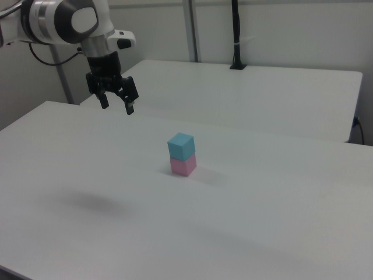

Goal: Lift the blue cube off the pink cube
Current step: 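Move the open gripper down toward the light-blue cube on the pink cube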

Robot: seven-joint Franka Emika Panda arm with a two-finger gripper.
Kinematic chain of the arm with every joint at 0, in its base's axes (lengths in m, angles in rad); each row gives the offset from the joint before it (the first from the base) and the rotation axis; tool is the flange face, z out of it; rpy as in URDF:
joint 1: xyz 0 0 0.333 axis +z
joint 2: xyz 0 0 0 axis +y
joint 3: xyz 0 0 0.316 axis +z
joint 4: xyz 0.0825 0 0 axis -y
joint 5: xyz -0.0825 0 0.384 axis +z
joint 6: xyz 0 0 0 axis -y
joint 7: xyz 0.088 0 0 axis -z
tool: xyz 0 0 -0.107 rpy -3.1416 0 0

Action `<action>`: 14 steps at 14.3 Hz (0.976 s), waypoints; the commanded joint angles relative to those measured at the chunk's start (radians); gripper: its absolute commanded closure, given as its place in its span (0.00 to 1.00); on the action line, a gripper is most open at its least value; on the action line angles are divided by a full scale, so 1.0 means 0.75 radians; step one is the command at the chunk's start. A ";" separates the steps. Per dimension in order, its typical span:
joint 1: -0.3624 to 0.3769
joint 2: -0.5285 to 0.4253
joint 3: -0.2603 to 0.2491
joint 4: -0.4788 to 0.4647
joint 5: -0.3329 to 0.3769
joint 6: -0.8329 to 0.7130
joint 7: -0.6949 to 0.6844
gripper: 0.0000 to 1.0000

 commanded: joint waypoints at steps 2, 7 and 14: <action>-0.015 0.055 -0.005 0.018 -0.017 0.045 0.006 0.00; -0.017 0.061 -0.005 0.018 -0.024 0.058 -0.006 0.00; -0.070 0.210 -0.007 0.020 -0.073 0.325 -0.057 0.00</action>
